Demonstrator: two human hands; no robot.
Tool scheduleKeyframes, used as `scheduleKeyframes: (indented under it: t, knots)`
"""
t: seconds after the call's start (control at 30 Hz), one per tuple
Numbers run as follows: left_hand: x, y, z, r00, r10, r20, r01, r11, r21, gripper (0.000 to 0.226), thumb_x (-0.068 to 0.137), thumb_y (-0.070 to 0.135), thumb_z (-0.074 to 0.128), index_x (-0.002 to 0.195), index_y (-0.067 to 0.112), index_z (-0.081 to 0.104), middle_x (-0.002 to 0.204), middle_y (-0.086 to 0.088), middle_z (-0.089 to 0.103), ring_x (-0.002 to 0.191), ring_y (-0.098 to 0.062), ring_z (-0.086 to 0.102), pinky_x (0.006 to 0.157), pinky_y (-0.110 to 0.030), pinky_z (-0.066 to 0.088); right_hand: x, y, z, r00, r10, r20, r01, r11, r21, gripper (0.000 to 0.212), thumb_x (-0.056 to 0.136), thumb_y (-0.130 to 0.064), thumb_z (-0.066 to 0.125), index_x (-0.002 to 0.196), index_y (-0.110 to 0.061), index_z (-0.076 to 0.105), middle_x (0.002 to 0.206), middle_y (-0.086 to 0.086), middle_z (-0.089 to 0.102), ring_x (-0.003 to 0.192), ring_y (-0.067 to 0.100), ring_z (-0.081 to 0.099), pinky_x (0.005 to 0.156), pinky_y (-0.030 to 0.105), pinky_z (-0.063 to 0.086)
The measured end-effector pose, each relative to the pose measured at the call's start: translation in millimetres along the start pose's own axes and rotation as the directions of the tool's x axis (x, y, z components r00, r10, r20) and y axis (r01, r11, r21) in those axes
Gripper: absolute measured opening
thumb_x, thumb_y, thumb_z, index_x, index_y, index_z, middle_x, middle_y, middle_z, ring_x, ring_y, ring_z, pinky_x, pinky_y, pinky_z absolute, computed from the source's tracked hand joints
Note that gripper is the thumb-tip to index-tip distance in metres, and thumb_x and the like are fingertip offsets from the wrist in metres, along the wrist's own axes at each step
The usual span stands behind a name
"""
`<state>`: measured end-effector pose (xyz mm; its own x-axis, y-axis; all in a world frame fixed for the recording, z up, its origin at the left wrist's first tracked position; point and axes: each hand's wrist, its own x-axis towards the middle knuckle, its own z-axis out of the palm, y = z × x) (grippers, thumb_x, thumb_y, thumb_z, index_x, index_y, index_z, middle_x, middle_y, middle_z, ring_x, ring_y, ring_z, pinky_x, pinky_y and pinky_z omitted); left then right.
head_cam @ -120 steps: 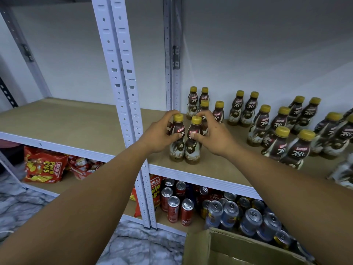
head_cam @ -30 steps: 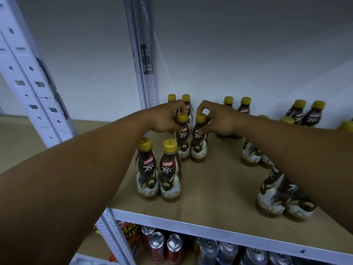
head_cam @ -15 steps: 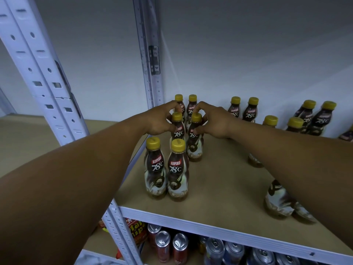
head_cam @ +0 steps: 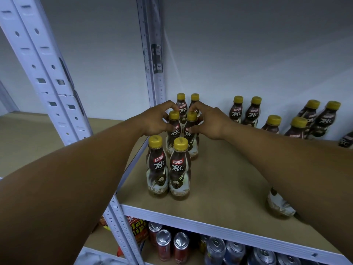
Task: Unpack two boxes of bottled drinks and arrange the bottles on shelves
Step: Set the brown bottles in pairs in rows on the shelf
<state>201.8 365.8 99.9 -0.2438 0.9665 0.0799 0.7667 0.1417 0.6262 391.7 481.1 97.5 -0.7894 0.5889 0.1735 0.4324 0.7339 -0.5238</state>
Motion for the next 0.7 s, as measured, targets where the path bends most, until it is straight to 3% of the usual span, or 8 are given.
scheduleKeyframes:
  t: [0.7]
  knots:
    - [1.4,-5.8,3.9,0.995,0.077,-0.062,-0.074,0.996,0.042,0.051,0.088,0.016,0.079,0.128,0.033,0.051,0.117,-0.002,0.065,0.111,-0.021,0.062,0.095,-0.041,0.054,1.2,4.7,6.3,1.0,-0.023,-0.01,0.022,0.999,-0.027,0.058,0.09,-0.028,0.076,0.138,-0.027,0.043,0.118,0.006,0.063,0.099,0.026,0.06,0.079,0.031,0.042]
